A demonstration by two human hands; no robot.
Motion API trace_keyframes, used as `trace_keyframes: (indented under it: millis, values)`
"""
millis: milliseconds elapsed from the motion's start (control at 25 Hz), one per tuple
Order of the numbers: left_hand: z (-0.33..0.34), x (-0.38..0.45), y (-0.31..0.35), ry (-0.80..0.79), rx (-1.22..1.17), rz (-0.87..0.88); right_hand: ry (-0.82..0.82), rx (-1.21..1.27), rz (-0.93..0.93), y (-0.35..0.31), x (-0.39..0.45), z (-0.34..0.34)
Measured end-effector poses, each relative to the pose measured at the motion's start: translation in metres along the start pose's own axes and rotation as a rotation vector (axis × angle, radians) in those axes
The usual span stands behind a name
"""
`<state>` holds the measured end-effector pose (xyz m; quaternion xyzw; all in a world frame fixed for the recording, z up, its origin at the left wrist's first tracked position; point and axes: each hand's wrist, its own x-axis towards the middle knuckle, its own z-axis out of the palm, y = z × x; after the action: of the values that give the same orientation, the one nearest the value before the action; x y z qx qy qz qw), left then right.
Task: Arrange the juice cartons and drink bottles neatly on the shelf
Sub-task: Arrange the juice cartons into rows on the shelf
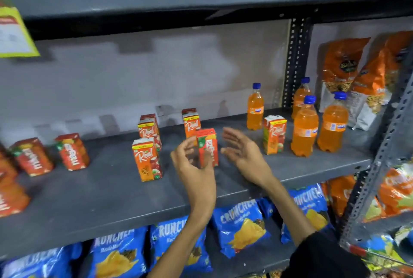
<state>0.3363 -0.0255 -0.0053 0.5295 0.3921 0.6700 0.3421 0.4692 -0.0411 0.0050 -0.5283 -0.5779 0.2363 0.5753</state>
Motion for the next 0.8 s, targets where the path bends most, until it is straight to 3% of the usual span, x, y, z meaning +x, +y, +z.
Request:
trace_keyframes:
  millis: [120,240,520,800]
  values:
    - [-0.008,0.02,-0.007,-0.188,0.015,-0.159,-0.164,0.079,0.057,0.003,0.01,0.014]
    - [-0.011,0.033,-0.012,-0.325,0.032,-0.247,-0.142,0.081,0.087,0.006,0.011,0.018]
    - [-0.033,0.028,0.006,-0.393,0.043,-0.19,-0.073,0.121,0.057,-0.005,-0.002,0.018]
    - [-0.143,0.023,0.04,-0.34,-0.034,-0.102,-0.172,0.207,-0.091,-0.058,-0.03,0.082]
